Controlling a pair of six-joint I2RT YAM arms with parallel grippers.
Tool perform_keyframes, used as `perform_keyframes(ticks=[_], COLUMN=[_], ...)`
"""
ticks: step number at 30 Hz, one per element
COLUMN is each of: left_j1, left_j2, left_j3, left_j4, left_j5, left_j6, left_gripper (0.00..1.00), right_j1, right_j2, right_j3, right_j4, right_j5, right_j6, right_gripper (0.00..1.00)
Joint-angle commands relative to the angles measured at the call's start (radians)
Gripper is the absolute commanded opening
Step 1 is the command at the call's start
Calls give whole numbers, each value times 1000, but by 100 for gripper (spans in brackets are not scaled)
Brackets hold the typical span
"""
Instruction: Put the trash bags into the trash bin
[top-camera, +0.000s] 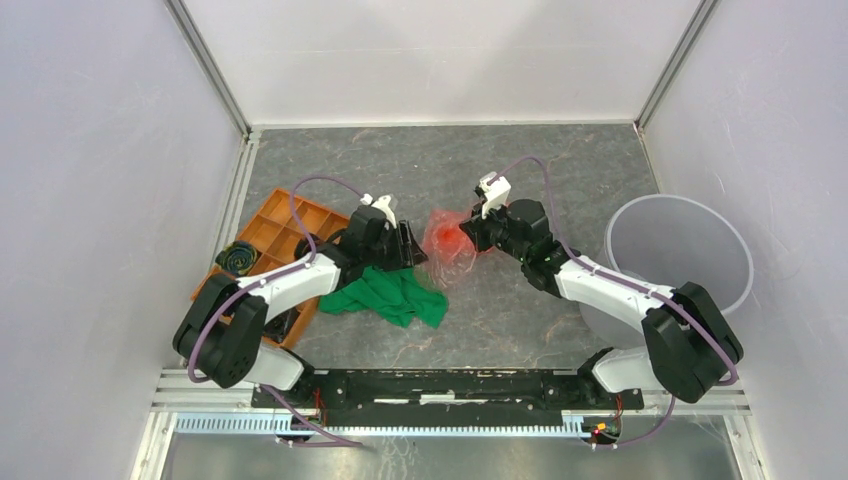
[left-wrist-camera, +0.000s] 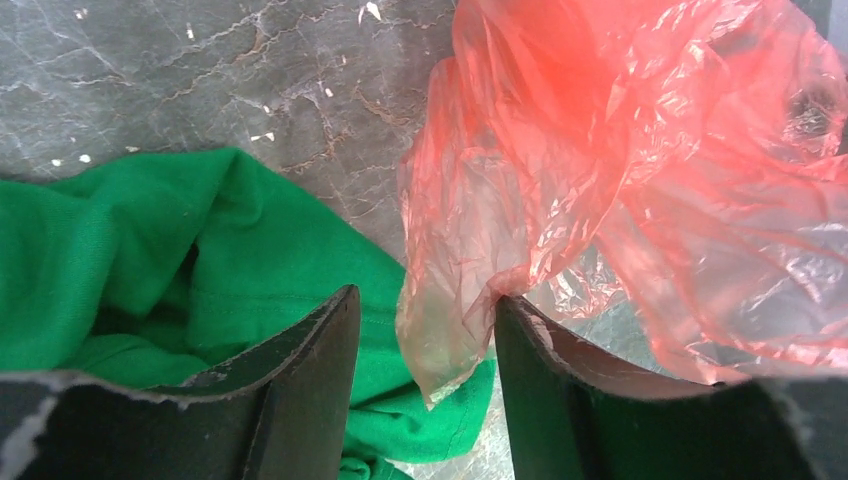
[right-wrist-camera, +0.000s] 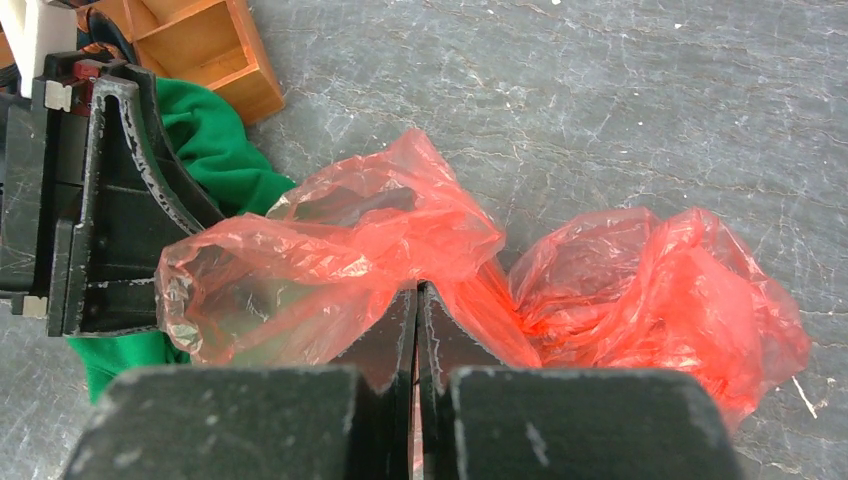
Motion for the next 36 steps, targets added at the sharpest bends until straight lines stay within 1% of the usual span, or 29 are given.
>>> perform_keyframes(ticks=[1,4,6,7,9,11,12,14,15,16,17,18,20,21,22,24,25,27,28,30,33,36], left_j1=[-13,-15,-15,-15,-15,-15,-15,-15,-15,-15,-15,-15,-15,-15,-15,-15,-15,-15,-15,-15,-15,-15], left_j2=[11,5,26,39,59,72,76,64,50,33,17,1,-32,-51,-69,-100,-113,-137,-148,-167,-189,-204], left_j3=[43,37,44,52,50,48,57,64,53,47,40,36,20,4,-11,-35,-44,-55,-60,-73,-82,-82], left_j4=[96,125,134,132,148,150,139,128,130,129,121,111,109,119,127,141,147,156,162,182,194,199], left_j5=[-8,-6,-6,0,7,-9,-8,5,3,-1,-3,0,18,26,31,37,43,56,64,79,95,114], left_j6=[-33,-12,3,8,14,14,23,42,45,48,52,56,59,53,44,24,16,0,-7,-20,-38,-62], left_gripper=[58,62,61,59,52,39,34,28,23,20,15,10,7,6,3,2,2,2,2,2,2,2], right_j1=[-6,-6,-7,-6,-6,-6,-6,-7,-7,-4,-5,-5,2,19,44,117,144,186,199,201,200,201], right_j2=[-23,-11,0,2,3,-4,-7,-15,-22,-33,-46,-57,-70,-79,-90,-130,-151,-195,-219,-265,-348,-370], right_j3=[8,18,35,40,49,62,69,90,96,100,101,102,113,123,130,138,139,137,136,131,92,101], right_j4=[25,11,-11,-21,-42,-84,-107,-178,-213,-255,-286,-321,-392,-435,-473,-554,-578,-614,-628,-634,-552,-488], right_j5=[-22,-39,-59,-62,-55,-37,-36,-23,-6,10,29,44,48,65,101,215,241,228,211,192,123,-6], right_j6=[8,12,8,7,10,14,11,-8,-14,-22,-24,-24,-29,-36,-39,-33,-27,-16,-18,14,94,102], right_gripper=[0,0,0,0,0,2,4,10,12,15,20,30,43,50,55,64,67,75,81,98,98,98])
